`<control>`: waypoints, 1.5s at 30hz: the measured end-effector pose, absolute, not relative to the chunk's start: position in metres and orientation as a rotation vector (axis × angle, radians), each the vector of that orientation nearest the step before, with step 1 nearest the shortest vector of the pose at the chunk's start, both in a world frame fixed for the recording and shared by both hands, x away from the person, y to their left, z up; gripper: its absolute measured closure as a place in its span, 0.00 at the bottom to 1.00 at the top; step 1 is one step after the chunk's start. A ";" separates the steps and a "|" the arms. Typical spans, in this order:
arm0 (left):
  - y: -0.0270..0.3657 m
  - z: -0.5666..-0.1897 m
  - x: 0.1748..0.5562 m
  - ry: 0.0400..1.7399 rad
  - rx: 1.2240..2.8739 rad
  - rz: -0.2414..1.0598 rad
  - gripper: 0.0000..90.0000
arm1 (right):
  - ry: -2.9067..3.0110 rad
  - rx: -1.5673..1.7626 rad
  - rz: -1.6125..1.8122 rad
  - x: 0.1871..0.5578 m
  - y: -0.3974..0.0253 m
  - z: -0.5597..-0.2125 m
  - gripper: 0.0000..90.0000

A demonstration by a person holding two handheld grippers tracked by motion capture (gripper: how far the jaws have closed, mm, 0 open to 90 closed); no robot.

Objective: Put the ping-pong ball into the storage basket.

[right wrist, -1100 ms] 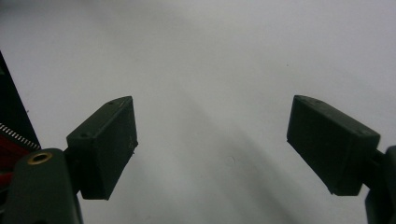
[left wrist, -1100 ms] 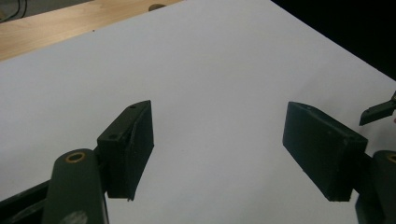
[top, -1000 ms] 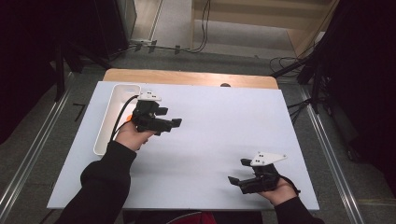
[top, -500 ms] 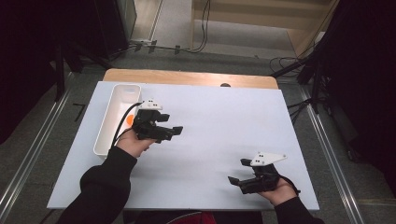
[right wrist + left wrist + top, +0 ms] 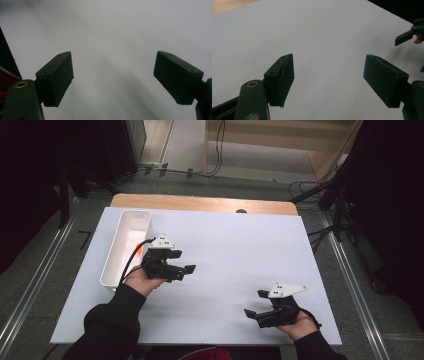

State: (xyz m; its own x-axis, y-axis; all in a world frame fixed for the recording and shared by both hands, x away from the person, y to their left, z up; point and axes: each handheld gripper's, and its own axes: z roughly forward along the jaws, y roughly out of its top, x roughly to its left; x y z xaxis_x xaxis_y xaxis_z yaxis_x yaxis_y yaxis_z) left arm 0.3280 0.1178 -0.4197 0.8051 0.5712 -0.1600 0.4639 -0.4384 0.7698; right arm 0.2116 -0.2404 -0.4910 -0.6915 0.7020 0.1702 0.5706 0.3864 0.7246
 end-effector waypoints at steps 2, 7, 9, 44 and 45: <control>0.117 -0.421 0.326 0.755 2.102 0.159 0.27 | 2.475 1.145 1.193 0.212 -0.240 -0.491 0.16; 0.119 -0.424 0.324 0.749 2.103 0.155 0.26 | 2.476 1.146 1.192 0.212 -0.240 -0.491 0.16; 0.120 -0.426 0.323 0.746 2.113 0.151 0.26 | 2.477 1.144 1.190 0.212 -0.241 -0.491 0.16; 0.128 -0.449 0.297 0.672 2.155 0.107 0.26 | 2.483 1.135 1.182 0.212 -0.240 -0.492 0.16; 0.129 -0.450 0.296 0.669 2.158 0.104 0.26 | 2.482 1.134 1.182 0.212 -0.240 -0.492 0.16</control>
State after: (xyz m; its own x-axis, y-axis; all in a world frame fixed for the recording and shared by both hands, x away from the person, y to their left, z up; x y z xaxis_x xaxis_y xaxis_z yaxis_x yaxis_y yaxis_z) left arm 0.2962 0.1286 -0.4498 0.8533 0.4976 -0.1559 0.4265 -0.4939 0.7577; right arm 0.2116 -0.2403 -0.4917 -0.6971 0.6985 0.1616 0.5657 0.3974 0.7225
